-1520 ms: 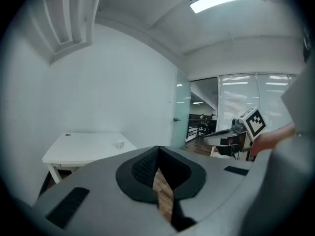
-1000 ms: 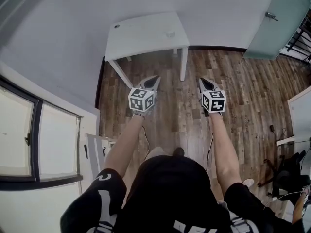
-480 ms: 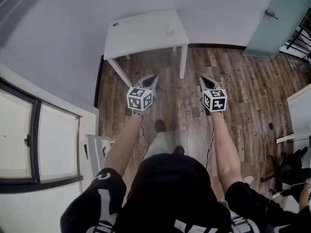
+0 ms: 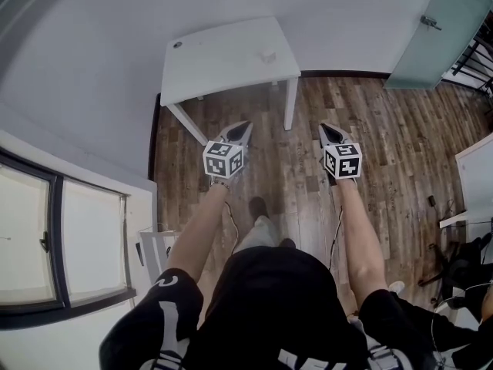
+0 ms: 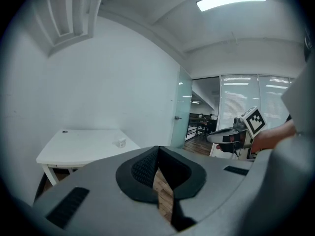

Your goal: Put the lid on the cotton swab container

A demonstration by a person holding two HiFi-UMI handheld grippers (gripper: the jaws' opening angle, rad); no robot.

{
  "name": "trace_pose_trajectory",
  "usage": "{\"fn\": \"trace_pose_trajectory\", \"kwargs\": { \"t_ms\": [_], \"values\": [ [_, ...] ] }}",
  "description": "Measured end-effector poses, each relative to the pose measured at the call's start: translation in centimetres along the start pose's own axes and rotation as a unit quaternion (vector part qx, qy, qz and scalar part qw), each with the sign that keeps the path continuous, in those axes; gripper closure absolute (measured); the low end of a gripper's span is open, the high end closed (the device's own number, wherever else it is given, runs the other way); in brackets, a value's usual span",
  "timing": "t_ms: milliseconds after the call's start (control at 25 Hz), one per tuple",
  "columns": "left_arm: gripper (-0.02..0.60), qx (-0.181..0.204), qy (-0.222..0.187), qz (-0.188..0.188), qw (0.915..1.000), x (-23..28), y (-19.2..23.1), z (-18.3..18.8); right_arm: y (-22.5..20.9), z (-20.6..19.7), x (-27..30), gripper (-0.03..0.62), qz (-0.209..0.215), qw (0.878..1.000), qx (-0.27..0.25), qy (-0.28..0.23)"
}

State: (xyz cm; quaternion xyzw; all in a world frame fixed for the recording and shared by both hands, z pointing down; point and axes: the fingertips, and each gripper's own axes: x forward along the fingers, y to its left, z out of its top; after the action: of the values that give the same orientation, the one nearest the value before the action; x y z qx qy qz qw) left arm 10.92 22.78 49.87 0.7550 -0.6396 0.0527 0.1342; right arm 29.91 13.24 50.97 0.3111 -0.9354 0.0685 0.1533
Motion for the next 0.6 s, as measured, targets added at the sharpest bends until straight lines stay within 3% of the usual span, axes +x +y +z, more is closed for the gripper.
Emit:
{"fn": "trace_pose_trajectory", "kwargs": {
  "t_ms": [600],
  "values": [
    [0.557, -0.029, 0.014, -0.019, 0.9993, 9.5, 11.3, 1.9, -0.8, 2.5, 14.8, 0.582, 0.018, 0.999, -0.008, 0.027]
  ]
}}
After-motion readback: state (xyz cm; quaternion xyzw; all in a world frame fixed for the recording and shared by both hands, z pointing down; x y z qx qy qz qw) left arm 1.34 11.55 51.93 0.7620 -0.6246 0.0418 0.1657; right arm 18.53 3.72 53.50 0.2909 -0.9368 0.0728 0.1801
